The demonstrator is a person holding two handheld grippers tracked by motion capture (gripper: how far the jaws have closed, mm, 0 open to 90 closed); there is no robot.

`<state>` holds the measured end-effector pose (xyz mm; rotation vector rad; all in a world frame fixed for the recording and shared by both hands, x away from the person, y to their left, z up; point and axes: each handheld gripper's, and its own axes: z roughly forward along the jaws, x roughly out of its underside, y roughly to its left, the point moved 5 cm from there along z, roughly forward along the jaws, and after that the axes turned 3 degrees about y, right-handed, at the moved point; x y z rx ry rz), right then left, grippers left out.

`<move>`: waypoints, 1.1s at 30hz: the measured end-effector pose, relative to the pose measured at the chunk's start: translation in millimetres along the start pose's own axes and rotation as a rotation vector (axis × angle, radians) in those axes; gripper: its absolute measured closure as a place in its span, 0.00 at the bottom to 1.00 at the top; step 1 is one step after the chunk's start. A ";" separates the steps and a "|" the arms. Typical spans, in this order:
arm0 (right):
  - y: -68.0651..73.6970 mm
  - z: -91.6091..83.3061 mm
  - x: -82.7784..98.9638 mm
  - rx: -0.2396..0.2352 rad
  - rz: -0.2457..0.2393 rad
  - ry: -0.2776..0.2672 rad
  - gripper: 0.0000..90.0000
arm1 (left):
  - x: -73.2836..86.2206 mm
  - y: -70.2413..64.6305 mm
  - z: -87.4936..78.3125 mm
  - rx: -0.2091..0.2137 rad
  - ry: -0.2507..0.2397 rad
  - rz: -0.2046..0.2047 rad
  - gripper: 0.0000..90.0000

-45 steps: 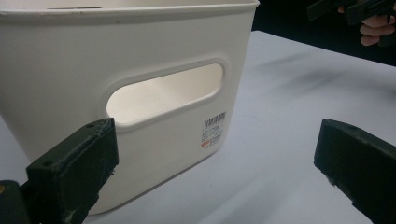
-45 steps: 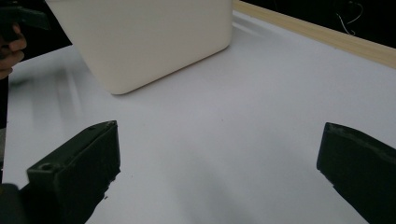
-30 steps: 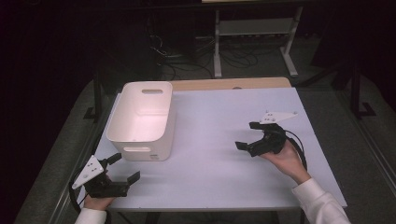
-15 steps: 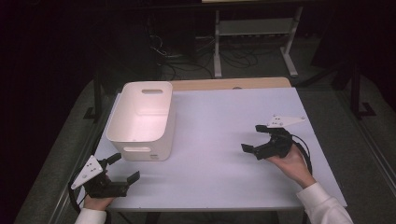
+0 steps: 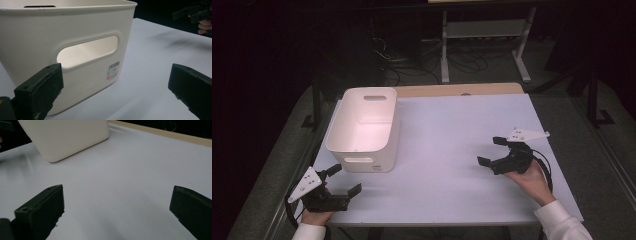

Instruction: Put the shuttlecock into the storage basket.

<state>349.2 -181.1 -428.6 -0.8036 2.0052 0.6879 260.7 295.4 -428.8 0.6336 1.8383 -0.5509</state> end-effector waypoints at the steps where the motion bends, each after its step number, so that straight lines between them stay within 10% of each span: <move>1: -0.2 -1.1 1.2 0.001 0.001 -0.001 0.00 | 0.0 0.0 -0.1 0.000 0.000 0.000 0.00; 33: -13.7 -28.8 34.3 0.091 0.031 -0.014 0.00 | -0.2 -0.8 -1.3 0.008 0.000 0.001 0.00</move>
